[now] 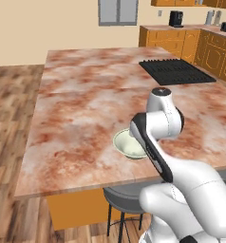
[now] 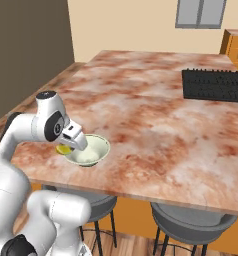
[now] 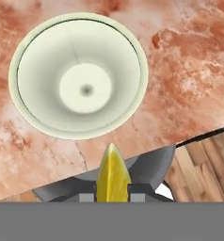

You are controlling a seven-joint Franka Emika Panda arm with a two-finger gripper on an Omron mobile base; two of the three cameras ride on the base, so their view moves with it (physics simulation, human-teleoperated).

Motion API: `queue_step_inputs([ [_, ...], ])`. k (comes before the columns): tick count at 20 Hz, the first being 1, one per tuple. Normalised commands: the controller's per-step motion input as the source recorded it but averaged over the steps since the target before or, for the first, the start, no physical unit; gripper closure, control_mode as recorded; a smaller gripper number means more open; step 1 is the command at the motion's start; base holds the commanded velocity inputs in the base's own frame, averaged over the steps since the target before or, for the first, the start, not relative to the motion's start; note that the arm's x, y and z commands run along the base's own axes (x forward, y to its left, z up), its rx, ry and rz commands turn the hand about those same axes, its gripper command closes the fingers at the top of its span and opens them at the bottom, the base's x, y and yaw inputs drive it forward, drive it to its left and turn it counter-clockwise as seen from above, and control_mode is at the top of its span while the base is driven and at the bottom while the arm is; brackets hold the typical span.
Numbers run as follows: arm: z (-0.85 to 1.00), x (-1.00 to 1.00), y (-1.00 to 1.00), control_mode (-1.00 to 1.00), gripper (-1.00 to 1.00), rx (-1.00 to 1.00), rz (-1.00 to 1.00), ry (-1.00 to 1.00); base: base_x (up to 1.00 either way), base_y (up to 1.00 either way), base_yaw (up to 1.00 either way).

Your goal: There is a bowl on the dining counter. Grab a lemon wedge from the fridge and place it in the bowl. Then get the liquor bottle and glass cup from the cabinet and place them next to the bowl.

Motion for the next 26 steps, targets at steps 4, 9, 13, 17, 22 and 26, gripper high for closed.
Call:
queue_step_inputs([
  [4,-0.33,0.34,0.0,-1.0,1.0,0.0,0.0,-0.04,0.0,0.0,0.0],
  [9,-0.33,0.47,0.0,-1.0,1.0,0.0,0.0,-0.02,0.0,0.0,0.0],
  [13,-0.32,0.43,0.0,-1.0,1.0,0.0,0.0,-0.03,0.0,0.0,0.0],
  [17,-0.27,0.32,0.0,-1.0,1.0,0.0,0.0,-0.04,0.0,0.0,0.0],
  [22,-0.19,0.28,0.0,-1.0,1.0,0.0,0.0,-0.02,0.0,0.0,0.0],
  [26,-0.21,0.38,0.0,-1.0,1.0,0.0,0.0,0.0,0.0,0.0,0.0],
])
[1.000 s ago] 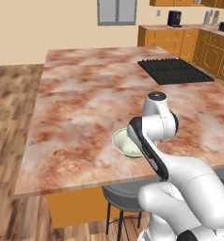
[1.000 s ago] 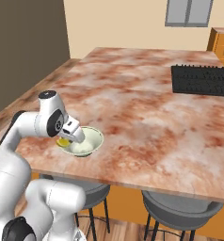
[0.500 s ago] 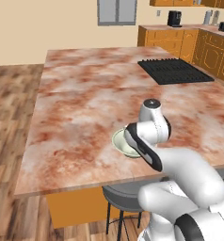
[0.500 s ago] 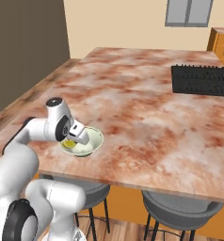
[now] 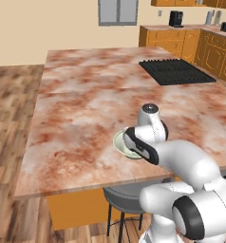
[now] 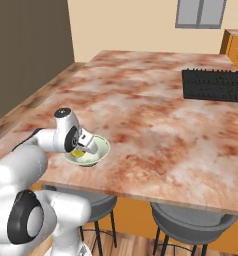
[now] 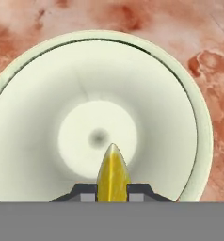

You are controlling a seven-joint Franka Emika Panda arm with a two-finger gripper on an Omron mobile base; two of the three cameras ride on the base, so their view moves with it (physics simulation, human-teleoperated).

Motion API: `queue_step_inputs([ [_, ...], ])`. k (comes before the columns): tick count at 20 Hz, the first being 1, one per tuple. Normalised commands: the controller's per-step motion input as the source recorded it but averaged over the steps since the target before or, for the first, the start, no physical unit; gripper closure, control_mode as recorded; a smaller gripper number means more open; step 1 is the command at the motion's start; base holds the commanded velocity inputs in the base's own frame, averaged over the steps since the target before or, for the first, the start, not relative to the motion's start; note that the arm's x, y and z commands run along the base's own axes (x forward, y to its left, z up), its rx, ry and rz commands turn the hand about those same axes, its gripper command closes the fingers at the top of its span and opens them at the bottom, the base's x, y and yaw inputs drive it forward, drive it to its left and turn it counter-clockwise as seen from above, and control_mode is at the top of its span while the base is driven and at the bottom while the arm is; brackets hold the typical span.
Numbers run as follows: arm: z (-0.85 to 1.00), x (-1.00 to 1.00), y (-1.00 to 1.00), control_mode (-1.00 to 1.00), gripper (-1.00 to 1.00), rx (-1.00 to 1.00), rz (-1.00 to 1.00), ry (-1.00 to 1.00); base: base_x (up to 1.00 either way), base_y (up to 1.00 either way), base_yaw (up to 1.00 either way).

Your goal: There is a bowl on the dining counter. Grab a lemon wedge from the fridge and place it in the bowl. Then get the liquor bottle and glass cup from the cabinet and place them next to the bowl.

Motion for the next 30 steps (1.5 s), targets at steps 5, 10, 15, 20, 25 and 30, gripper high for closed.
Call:
queue_step_inputs([
  [5,-0.23,0.29,0.0,-1.0,1.0,0.0,0.0,0.0,0.0,0.0,0.0],
  [10,-0.12,0.22,0.0,-1.0,-1.0,0.0,0.0,0.0,0.0,0.0,0.0],
  [15,0.0,0.13,0.0,-1.0,-1.0,0.0,0.0,0.0,0.0,0.0,0.0],
  [20,0.34,-0.15,0.0,-1.0,-1.0,0.05,0.0,-0.03,0.0,0.0,0.0],
  [25,0.99,-0.57,-0.14,-1.0,-1.0,0.12,0.0,-0.16,0.0,0.0,0.0],
  [30,1.0,-0.83,-0.36,-1.0,-1.0,0.09,0.0,-0.12,0.0,0.0,0.0],
])
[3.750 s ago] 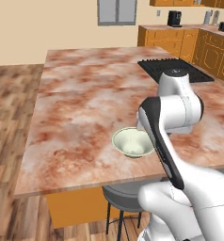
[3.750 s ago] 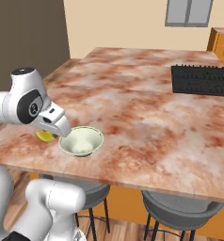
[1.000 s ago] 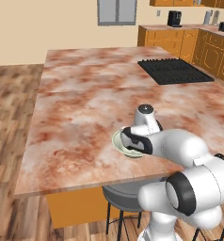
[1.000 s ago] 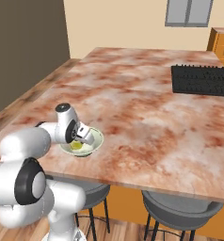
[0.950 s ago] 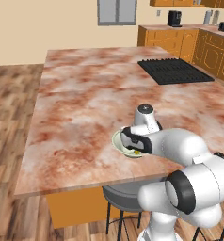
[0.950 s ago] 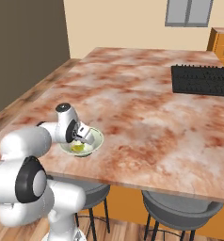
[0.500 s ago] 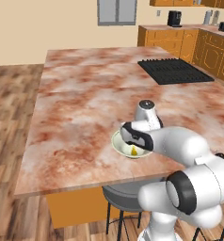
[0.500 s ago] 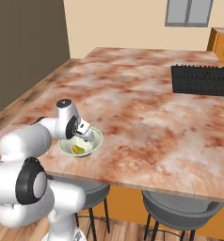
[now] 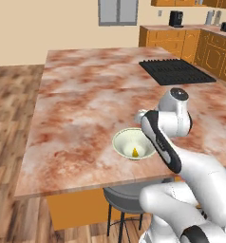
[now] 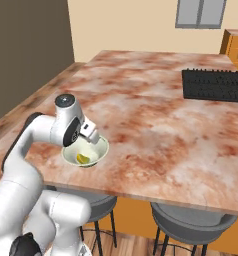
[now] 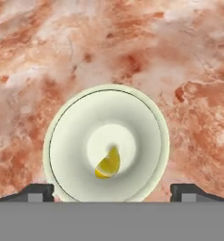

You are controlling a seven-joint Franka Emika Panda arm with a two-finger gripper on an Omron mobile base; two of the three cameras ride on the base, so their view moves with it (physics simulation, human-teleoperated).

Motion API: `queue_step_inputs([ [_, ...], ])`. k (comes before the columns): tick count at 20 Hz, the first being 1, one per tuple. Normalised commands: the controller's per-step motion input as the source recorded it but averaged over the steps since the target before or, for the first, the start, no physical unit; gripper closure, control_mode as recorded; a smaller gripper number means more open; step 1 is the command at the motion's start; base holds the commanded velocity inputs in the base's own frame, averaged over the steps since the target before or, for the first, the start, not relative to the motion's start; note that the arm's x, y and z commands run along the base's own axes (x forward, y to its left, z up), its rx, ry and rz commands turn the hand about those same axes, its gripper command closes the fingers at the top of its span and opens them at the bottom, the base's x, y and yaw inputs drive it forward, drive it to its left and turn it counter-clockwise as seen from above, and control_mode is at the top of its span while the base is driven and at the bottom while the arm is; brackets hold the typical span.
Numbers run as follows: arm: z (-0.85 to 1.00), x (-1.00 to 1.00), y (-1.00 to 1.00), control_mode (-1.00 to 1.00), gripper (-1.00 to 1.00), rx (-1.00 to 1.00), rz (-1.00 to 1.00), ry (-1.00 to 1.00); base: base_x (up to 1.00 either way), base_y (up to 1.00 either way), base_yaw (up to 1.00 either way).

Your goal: There is a bowl on the dining counter. Grab a lemon wedge from the fridge and place it in the bowl. Then get the liquor bottle and glass cup from the cabinet and place them next to the bowl.

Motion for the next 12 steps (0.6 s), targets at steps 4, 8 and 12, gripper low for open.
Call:
queue_step_inputs([
  [4,1.0,-1.0,-0.61,-1.0,-1.0,0.07,0.0,0.01,0.0,0.0,0.0],
  [8,0.99,-1.0,-0.52,-1.0,-1.0,0.03,0.0,0.08,0.0,0.0,0.0],
  [12,0.73,-1.0,-0.41,-1.0,-1.0,0.0,0.0,0.1,0.0,0.0,0.0],
])
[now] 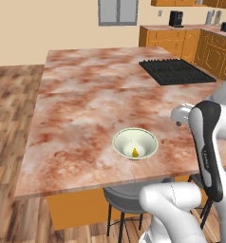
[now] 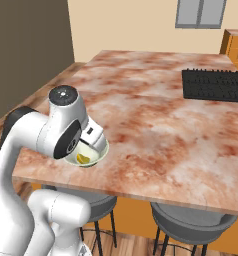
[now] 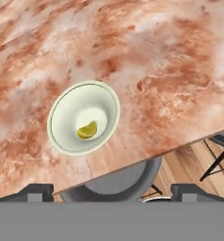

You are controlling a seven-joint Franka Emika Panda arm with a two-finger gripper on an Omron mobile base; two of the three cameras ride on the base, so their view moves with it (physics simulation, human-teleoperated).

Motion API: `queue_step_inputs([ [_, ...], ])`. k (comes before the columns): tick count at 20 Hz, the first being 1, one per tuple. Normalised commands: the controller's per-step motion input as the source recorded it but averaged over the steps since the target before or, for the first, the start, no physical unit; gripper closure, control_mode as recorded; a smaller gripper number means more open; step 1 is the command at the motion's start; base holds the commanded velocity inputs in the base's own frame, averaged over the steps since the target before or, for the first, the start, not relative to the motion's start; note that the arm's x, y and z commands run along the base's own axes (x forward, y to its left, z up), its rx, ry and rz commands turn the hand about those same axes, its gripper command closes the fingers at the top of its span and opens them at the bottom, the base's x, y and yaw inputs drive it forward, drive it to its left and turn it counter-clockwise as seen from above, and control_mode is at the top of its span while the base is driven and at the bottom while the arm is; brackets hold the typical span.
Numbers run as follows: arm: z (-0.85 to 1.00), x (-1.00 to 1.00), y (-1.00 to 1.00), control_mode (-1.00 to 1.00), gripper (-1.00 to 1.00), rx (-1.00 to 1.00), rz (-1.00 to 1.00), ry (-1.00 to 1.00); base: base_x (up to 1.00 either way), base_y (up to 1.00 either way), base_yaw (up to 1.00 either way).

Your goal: There is a bowl on the dining counter. Grab a lemon wedge from the fridge and place it in the bowl. Then get the liquor bottle and glass cup from the cabinet and place them next to the bowl.

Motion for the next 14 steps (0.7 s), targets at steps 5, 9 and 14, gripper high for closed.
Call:
queue_step_inputs([
  [5,0.54,-1.0,-0.15,-1.0,-1.0,0.0,0.0,0.14,0.0,0.0,0.0],
  [9,0.51,-1.0,0.03,-1.0,-1.0,-0.01,0.0,0.08,0.0,0.0,0.0],
  [14,0.3,-1.0,0.21,-1.0,-1.0,-0.08,0.0,0.0,0.0,0.0,0.0],
])
